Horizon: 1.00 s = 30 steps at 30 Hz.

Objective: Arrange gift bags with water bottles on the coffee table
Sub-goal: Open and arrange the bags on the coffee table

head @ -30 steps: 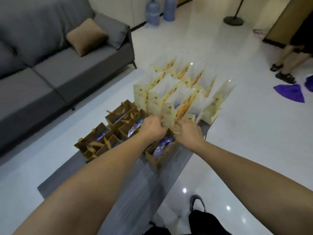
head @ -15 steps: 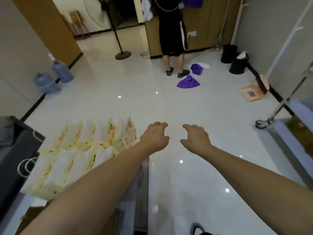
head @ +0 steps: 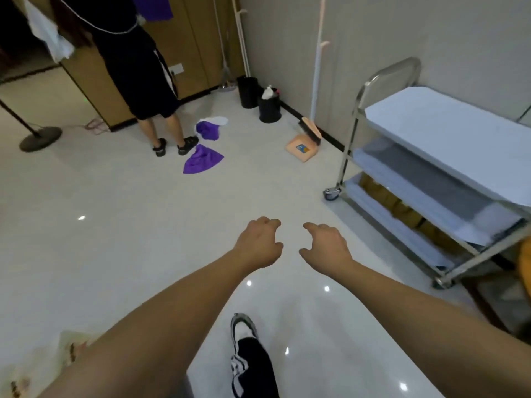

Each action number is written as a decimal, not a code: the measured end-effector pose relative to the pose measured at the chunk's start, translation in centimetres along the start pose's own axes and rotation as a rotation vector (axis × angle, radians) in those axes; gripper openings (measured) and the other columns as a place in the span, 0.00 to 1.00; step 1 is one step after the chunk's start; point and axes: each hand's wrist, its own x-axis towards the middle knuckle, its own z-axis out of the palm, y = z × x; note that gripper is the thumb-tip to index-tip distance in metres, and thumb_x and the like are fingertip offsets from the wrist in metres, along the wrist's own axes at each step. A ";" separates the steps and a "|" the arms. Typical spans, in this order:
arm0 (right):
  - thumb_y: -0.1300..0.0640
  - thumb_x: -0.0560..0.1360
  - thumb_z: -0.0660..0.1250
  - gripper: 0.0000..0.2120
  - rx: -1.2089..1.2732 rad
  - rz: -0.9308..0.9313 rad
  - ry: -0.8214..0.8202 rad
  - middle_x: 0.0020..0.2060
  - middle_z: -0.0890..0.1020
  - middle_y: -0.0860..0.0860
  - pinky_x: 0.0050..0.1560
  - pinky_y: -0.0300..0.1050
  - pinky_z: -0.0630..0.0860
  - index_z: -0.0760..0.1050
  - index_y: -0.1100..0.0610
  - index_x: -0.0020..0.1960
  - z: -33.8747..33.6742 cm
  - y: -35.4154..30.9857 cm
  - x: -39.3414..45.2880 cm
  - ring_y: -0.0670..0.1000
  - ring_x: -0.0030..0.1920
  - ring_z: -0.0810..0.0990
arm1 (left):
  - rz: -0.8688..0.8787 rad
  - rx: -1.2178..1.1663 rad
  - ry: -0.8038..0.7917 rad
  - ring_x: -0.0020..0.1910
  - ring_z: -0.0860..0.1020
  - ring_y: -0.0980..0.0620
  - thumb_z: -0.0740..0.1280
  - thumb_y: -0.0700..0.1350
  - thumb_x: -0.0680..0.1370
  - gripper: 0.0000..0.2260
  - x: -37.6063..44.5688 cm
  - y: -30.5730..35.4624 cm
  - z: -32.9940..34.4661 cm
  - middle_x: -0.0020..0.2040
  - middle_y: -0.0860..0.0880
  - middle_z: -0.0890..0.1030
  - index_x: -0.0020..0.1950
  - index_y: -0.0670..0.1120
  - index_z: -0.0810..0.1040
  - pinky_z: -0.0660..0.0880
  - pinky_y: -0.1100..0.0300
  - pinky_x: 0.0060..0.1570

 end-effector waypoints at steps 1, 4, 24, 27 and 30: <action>0.49 0.76 0.69 0.31 0.007 0.040 0.017 0.61 0.77 0.55 0.60 0.50 0.75 0.66 0.52 0.77 -0.5 0.6 1.6 0.58 0.62 0.76 | 0.025 -0.005 -0.007 0.73 0.66 0.44 0.65 0.49 0.81 0.27 2.5 0.1 -0.3 0.75 0.45 0.67 0.79 0.47 0.64 0.67 0.49 0.71; 0.50 0.76 0.69 0.30 0.014 0.157 0.060 0.62 0.78 0.55 0.59 0.49 0.75 0.67 0.52 0.76 -1.8 2.1 6.0 0.58 0.63 0.76 | 0.102 -0.019 -0.034 0.73 0.66 0.44 0.65 0.48 0.81 0.26 9.6 0.4 -1.4 0.75 0.44 0.68 0.78 0.46 0.65 0.67 0.52 0.70; 0.51 0.78 0.67 0.30 0.246 0.614 0.104 0.65 0.77 0.57 0.64 0.52 0.74 0.65 0.54 0.77 -6.1 12.7 28.4 0.59 0.65 0.73 | 0.265 0.026 -0.362 0.69 0.71 0.43 0.67 0.49 0.80 0.25 43.9 8.7 -1.7 0.73 0.43 0.70 0.77 0.46 0.67 0.68 0.56 0.65; 0.51 0.78 0.67 0.30 0.259 0.642 0.077 0.66 0.76 0.57 0.64 0.52 0.73 0.64 0.54 0.78 -5.4 15.6 31.4 0.59 0.66 0.72 | 0.201 -0.045 -0.386 0.65 0.74 0.44 0.68 0.49 0.80 0.24 48.0 10.3 0.1 0.69 0.42 0.74 0.75 0.46 0.69 0.71 0.57 0.62; 0.52 0.78 0.67 0.29 0.289 0.687 0.091 0.65 0.77 0.57 0.62 0.52 0.74 0.66 0.55 0.77 -3.9 19.0 34.9 0.60 0.65 0.73 | 0.128 -0.163 -0.411 0.63 0.75 0.46 0.69 0.48 0.80 0.23 52.5 11.7 2.8 0.69 0.44 0.75 0.74 0.47 0.71 0.71 0.60 0.58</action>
